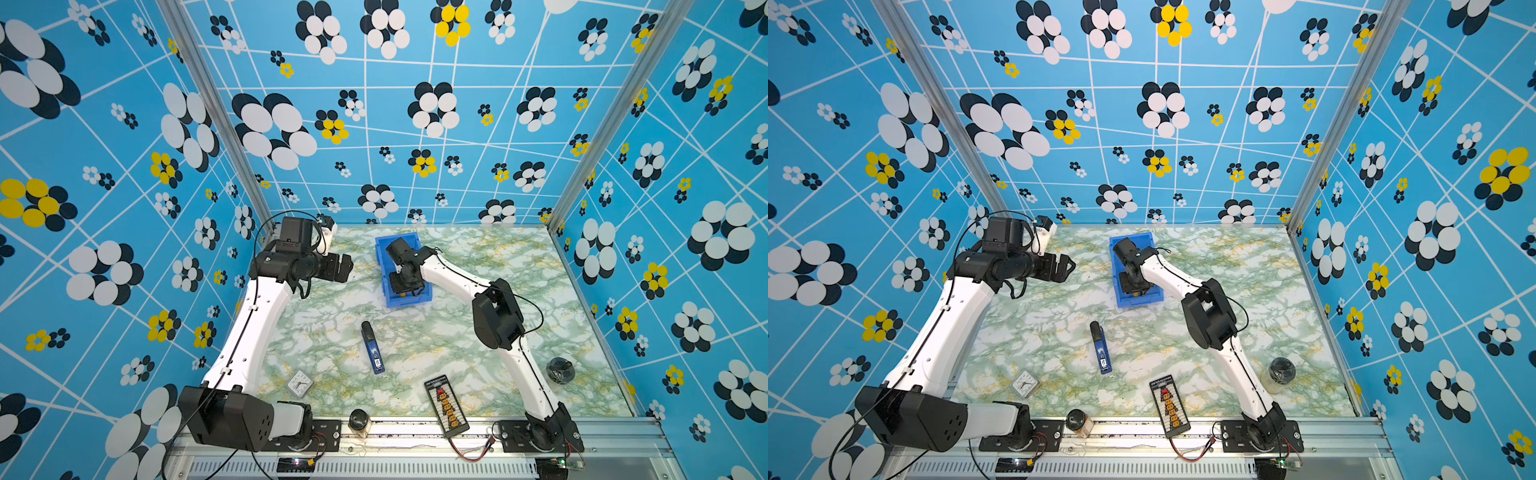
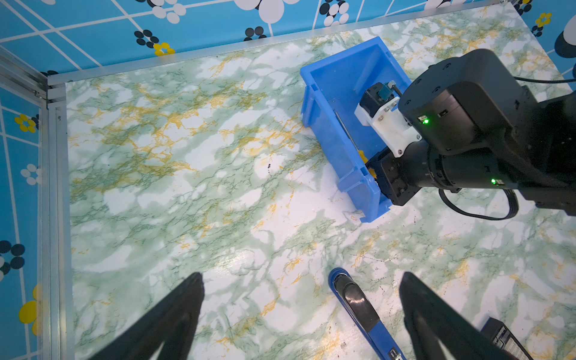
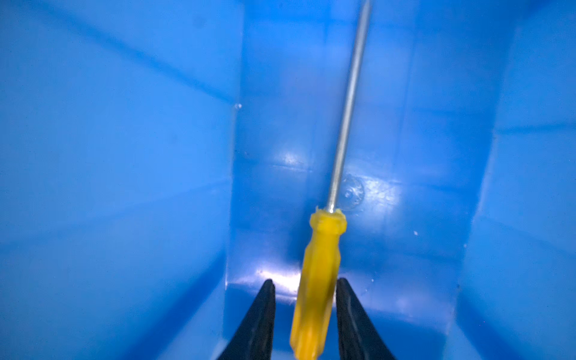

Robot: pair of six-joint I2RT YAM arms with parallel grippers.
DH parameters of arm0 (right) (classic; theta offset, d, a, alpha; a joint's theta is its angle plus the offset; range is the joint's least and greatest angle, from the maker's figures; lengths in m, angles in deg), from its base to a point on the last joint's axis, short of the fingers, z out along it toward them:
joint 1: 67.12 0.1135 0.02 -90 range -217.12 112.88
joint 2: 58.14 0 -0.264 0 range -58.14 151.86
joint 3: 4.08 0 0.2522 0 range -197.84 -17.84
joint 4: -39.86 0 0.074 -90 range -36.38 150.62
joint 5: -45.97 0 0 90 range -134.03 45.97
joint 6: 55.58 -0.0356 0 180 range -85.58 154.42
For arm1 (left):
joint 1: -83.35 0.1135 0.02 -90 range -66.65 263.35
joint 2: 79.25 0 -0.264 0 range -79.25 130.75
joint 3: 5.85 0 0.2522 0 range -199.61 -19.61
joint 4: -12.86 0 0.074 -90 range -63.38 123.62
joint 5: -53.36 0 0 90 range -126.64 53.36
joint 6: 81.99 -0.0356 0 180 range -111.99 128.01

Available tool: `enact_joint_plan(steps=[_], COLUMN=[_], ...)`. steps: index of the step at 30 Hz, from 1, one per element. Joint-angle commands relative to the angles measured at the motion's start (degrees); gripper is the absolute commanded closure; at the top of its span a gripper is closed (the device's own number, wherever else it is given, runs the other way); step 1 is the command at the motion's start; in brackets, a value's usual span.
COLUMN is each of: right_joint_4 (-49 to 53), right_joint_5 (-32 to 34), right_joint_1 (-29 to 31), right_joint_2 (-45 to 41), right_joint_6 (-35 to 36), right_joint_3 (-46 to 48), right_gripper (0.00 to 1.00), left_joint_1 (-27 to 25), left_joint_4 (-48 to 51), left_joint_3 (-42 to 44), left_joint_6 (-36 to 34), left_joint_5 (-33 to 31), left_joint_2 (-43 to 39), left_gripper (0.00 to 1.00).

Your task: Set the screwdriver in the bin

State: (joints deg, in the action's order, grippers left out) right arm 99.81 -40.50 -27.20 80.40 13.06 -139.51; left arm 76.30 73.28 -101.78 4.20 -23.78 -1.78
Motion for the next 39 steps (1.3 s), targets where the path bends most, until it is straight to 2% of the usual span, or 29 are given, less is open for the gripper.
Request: enact_joint_plan(steps=[1, 7, 13, 17, 20, 21, 23, 26, 31, 35, 39], right_joint_4=[1.7, 0.1, -9.6, -19.4, -28.1, -29.6, -31.3, -35.7, -46.8, -53.1, -56.9], right_joint_5=[2.7, 4.4, 8.6, 15.9, 22.7, 23.1, 21.1, 19.0, 18.7, 23.2, 24.7], right_joint_1=[-0.4, -0.4, -0.4, -0.7, -1.1, -2.1, -5.2, -10.8, -17.3, -20.4, -24.9], right_joint_2=[-6.3, -16.0, -32.4, -43.9, -51.5, -53.9, -57.4, -61.2, -66.2, -67.5, -67.3], right_joint_6=[1.2, 1.4, 3.2, 8.3, 10.7, 9.5, 7.0, 4.5, 6.0, 10.4, 9.0], right_joint_3=[-0.6, 0.3, 15.2, 30.9, 44.4, 47.7, 52.7, 60.4, 72.4, 78.9, 82.8], right_gripper=[0.63, 0.60, 0.56, 0.38, 0.23, 0.18, 0.15, 0.14, 0.14, 0.13, 0.12], left_joint_1=[-0.2, -0.2, 0.3, 2.7, 6.4, 7.8, 10.4, 13.5, 15.6, 15.5, 15.4], left_joint_4=[-1.0, -0.9, -1.4, -6.1, -9.4, -10.2, -12.2, -19.5, -31.6, -40.2, -52.9], left_joint_3=[0.4, 0.4, 1.0, 4.7, 7.2, 7.9, 9.2, 14.4, 25.4, 34.2, 44.2], left_joint_6=[0.6, 0.1, 1.4, 6.0, 9.0, 9.6, 10.5, 10.1, 6.1, 7.5, 8.0], left_joint_5=[-1.4, -4.2, -8.3, -12.2, -11.9, -12.0, -11.8, -12.9, -10.6, -9.3, -5.2], left_joint_2=[0.2, 0.5, 1.0, 0.3, 0.4, 0.7, 1.3, 1.3, -0.3, -1.5, -4.0], left_gripper=[0.01, 0.01, 0.01, 0.01, 0.01, 0.01, 0.01, 0.01, 0.01, 0.01, 0.01])
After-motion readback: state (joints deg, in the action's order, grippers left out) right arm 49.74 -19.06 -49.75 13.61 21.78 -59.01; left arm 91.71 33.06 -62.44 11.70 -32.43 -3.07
